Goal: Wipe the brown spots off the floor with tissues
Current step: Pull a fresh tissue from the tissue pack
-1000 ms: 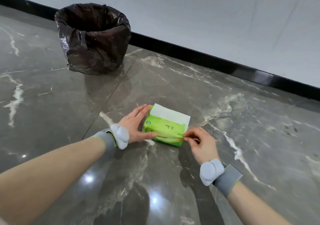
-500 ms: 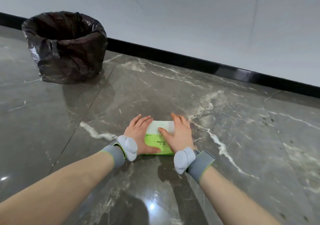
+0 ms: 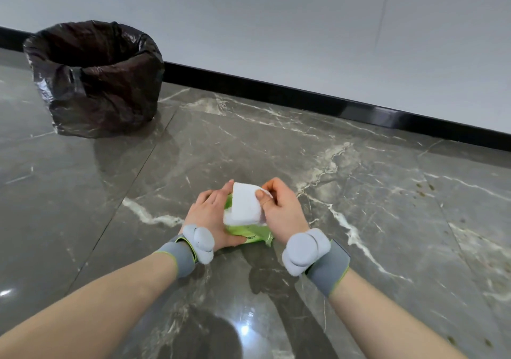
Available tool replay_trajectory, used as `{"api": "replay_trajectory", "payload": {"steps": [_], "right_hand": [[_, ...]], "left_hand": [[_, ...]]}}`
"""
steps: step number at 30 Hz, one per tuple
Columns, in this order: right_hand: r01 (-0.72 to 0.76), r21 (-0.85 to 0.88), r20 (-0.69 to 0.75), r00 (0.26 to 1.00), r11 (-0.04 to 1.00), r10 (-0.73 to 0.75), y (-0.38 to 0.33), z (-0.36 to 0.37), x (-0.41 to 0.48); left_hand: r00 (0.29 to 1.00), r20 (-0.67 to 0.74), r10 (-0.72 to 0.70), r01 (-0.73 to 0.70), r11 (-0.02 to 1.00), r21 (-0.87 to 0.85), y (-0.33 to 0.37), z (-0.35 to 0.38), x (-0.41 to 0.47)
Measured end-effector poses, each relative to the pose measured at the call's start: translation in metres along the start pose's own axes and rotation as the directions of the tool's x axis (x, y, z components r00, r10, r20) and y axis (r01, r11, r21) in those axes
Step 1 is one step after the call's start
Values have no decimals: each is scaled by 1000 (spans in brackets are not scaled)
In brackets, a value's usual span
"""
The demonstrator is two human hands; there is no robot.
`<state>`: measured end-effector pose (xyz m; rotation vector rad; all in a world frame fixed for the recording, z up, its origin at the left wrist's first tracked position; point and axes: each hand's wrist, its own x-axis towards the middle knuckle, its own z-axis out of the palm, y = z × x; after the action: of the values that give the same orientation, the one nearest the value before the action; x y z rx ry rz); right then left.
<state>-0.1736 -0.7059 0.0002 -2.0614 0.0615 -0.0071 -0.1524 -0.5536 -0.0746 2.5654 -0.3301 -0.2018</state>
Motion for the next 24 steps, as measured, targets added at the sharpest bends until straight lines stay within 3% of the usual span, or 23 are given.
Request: {"api": "replay_trajectory", "payload": {"steps": [2, 4, 6, 8, 14, 19, 21, 24], "right_hand": [[-21, 10, 60, 998, 1000, 21, -5, -7, -5], [-26, -219, 200, 977, 975, 71, -3, -9, -9], [93, -508, 300, 951, 856, 74, 11, -3, -11], [188, -596, 282, 959, 781, -16, 23, 4, -9], [276, -203, -38, 956, 939, -290, -3, -15, -14], [198, -86, -211, 954, 976, -213, -38, -70, -12], [130, -128, -217, 964, 983, -155, -46, -93, -13], [54, -375, -139, 984, 925, -114, -66, -133, -14]], "left_hand": [[1000, -21, -12, 12, 1000, -23, 3, -1, -1], [999, -36, -18, 16, 999, -31, 5, -1, -2], [999, -36, -12, 11, 999, -41, 6, -2, -3], [999, -35, -8, 7, 1000, -29, 8, -4, -5], [996, -56, -63, 64, 998, 20, -2, -12, 4], [985, -58, -161, 167, 978, 123, 10, -29, 3], [994, -44, -102, 109, 966, 233, 27, -31, 0], [995, -19, 99, -84, 921, 379, 71, -46, 1]]}}
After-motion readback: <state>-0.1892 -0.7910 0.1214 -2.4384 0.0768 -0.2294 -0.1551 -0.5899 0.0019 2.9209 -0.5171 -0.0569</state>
